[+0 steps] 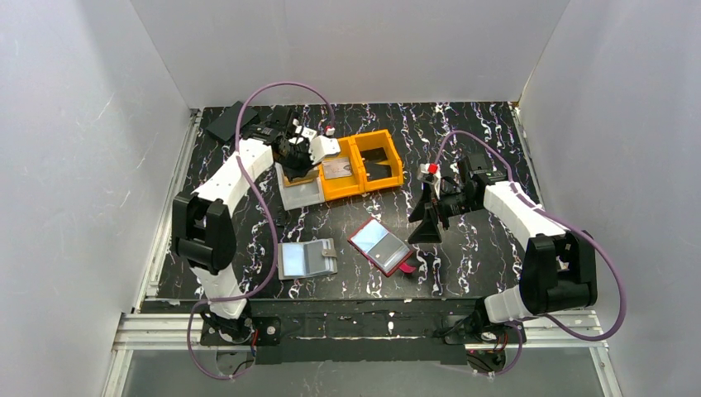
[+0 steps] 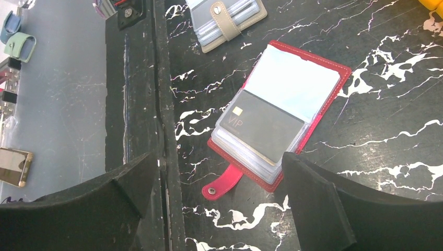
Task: Take the credit cards out of the card holder
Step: Place the credit card in the storage box.
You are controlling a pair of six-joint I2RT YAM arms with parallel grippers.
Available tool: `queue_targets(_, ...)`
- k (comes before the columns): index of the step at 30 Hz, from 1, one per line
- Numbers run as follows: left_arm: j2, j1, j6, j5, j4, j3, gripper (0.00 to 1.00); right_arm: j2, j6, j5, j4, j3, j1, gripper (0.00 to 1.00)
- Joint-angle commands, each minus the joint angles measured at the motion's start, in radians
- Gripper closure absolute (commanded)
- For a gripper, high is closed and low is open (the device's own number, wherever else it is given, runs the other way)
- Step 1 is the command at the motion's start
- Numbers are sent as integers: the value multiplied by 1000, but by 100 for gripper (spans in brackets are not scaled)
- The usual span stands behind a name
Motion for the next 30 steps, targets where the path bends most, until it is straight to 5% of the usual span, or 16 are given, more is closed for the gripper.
queue_targets(1, 37, 38, 40, 90, -1, 20, 100, 11, -23, -24, -26, 5, -7, 2)
queue_targets(30, -68, 96, 39, 107, 57, -132, 100, 26, -52, -53, -55, 5, -16, 2)
